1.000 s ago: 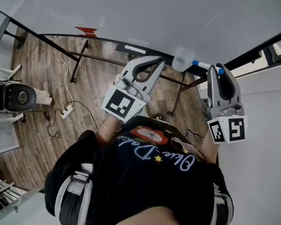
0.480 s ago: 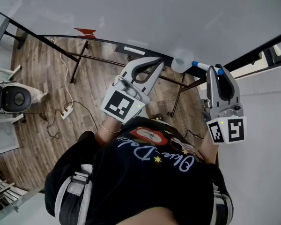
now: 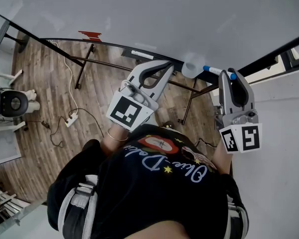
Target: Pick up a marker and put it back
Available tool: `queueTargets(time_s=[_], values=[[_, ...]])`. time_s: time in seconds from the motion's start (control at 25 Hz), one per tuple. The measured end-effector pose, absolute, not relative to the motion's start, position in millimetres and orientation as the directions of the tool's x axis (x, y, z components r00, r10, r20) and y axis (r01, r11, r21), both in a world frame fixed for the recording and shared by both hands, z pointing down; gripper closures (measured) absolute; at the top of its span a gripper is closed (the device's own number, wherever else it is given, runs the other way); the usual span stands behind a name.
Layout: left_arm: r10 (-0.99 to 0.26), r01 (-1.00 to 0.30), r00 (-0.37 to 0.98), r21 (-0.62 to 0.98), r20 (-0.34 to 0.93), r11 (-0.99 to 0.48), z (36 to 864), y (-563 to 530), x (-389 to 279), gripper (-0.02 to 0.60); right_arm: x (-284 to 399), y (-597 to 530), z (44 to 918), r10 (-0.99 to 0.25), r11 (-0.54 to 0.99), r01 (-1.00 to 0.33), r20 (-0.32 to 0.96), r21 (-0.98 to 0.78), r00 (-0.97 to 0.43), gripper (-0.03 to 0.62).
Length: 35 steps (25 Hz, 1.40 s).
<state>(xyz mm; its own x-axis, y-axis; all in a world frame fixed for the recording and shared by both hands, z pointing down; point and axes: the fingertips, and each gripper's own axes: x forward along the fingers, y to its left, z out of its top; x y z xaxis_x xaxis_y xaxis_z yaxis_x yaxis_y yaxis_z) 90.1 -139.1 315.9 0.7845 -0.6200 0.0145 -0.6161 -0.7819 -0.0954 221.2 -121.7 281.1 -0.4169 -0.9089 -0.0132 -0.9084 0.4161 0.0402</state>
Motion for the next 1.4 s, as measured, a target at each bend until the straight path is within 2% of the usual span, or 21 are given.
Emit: queueTargets(time_s=[0.56,1.4], values=[[-0.636,-0.632,0.772,-0.085,0.015,-0.77,316,-144,83,0.578,217,-132,290,-0.905,0.426,-0.904,0.0,0.03,-0.426,0.519],[-0.68,-0.677,0.732,-0.067,0.041,-0.733,324,-155,55,0.578,201,-157,347,-0.901,0.426,-0.904,0.079,-0.029,-0.427,0.519]])
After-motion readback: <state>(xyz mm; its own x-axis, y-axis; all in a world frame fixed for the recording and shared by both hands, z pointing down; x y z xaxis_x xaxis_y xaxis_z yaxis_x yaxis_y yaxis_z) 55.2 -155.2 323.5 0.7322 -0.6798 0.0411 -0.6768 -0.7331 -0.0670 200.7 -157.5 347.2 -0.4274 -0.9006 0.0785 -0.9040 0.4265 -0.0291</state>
